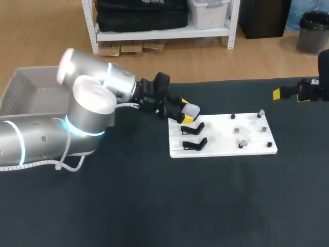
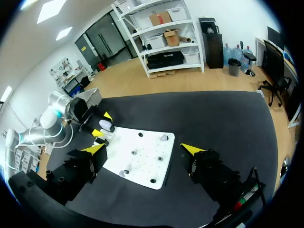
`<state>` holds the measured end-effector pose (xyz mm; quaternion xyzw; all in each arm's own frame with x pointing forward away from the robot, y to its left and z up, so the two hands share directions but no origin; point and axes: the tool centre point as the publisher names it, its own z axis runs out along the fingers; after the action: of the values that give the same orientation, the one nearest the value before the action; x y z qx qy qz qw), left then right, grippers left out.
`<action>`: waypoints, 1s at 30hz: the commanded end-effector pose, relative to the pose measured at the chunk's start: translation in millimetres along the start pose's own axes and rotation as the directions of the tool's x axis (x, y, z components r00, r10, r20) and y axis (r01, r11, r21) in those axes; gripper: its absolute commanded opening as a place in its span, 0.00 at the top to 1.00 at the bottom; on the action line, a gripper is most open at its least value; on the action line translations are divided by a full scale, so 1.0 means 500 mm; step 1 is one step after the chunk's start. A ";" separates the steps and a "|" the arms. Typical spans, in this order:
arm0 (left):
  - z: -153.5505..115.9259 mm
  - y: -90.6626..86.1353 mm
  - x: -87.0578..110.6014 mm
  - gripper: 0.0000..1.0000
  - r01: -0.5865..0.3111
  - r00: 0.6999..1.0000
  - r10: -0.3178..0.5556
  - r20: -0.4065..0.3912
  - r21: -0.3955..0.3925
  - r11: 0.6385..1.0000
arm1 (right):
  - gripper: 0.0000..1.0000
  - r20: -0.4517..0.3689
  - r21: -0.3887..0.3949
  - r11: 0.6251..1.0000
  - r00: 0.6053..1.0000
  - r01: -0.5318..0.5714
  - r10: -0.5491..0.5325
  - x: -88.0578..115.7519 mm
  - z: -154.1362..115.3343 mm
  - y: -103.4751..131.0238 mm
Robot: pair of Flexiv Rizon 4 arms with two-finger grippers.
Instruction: Pick up each earbud case from the left stands, insert the matching earbuds, close the lid, and place the case in the box.
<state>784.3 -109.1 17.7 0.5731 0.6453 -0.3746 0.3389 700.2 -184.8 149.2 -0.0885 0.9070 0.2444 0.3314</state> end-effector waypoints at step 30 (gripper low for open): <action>0.008 -0.001 0.015 1.00 0.009 1.000 -0.009 0.016 0.012 1.000 | 0.00 -0.002 -0.002 1.000 1.000 0.000 0.000 -0.001 0.000 -0.001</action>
<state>782.8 -109.8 11.3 0.5687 0.6441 -0.3835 0.3385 700.2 -184.8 149.2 -0.0885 0.9070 0.2444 0.3314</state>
